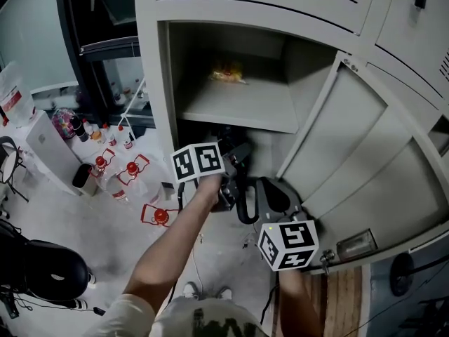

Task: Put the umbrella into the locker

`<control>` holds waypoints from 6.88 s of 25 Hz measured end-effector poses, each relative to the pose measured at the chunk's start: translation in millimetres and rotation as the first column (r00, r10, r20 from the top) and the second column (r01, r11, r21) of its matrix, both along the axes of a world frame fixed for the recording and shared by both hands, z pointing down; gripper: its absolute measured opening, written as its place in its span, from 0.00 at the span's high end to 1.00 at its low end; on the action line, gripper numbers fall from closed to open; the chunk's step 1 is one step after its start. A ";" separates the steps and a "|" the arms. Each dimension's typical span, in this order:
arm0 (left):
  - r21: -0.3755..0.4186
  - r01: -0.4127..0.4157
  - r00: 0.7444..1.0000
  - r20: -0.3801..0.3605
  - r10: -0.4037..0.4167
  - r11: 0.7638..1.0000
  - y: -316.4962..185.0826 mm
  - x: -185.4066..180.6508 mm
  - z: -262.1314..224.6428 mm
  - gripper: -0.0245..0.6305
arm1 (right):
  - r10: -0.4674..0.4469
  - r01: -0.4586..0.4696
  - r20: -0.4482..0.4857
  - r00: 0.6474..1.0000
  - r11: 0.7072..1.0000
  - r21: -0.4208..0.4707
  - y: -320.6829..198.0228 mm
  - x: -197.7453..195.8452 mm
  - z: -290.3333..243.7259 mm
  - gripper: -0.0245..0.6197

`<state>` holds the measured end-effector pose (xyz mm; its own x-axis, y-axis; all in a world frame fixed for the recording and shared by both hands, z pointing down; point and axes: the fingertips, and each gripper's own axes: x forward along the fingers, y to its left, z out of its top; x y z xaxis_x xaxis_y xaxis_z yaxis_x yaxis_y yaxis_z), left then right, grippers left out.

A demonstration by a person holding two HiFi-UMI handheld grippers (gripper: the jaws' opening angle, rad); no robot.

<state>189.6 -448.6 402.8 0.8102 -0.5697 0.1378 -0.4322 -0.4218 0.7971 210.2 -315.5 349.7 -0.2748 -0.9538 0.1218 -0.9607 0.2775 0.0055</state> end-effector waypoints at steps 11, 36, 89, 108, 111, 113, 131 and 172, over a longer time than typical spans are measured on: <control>-0.051 0.091 0.980 0.184 -0.080 0.995 -17.4 -6.9 18.8 0.50 | -0.022 0.022 0.004 1.000 1.000 -0.009 -3.6 -0.1 5.9 0.96; 0.170 0.144 0.944 0.273 -0.187 0.975 6.1 -34.1 -0.3 0.40 | -0.052 0.055 0.045 0.998 0.997 -0.054 -5.4 -4.2 17.1 0.93; 0.531 -0.101 0.892 0.422 -0.159 0.841 110.7 -147.9 -15.1 0.54 | 0.072 -0.211 -0.558 0.827 0.959 -0.189 -19.8 -33.7 108.4 0.76; 0.511 -0.052 0.881 0.428 -0.202 0.858 95.8 -154.5 -5.8 0.54 | 0.144 -0.156 -0.064 0.988 0.949 -0.273 -82.1 -39.8 88.3 0.76; 0.509 -0.040 0.874 0.435 -0.216 0.860 89.4 -158.9 -3.0 0.54 | 0.130 -0.146 -0.076 0.989 0.947 -0.285 -101.1 -41.0 87.1 0.76; 0.509 -0.041 0.867 0.445 -0.222 0.860 85.8 -159.4 -0.6 0.54 | 0.118 -0.138 -0.088 0.989 0.947 -0.291 -112.9 -42.0 85.6 0.76; 0.537 -0.070 0.859 0.461 -0.223 0.840 88.9 -153.6 -8.8 0.54 | 0.048 -0.074 -0.090 0.995 0.949 -0.308 -125.8 -58.6 87.0 0.64; 0.551 -0.216 0.841 0.525 -0.133 0.806 109.3 -185.4 -54.4 0.95 | 0.223 -0.225 -0.032 0.974 0.969 -0.101 36.4 -64.5 -9.8 0.96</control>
<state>4.2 -339.3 348.4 0.7363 -0.6463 0.2005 -0.6675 -0.7423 0.0581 145.7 -279.0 340.0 -0.0517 -0.9728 0.2257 -0.9985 0.0550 0.0082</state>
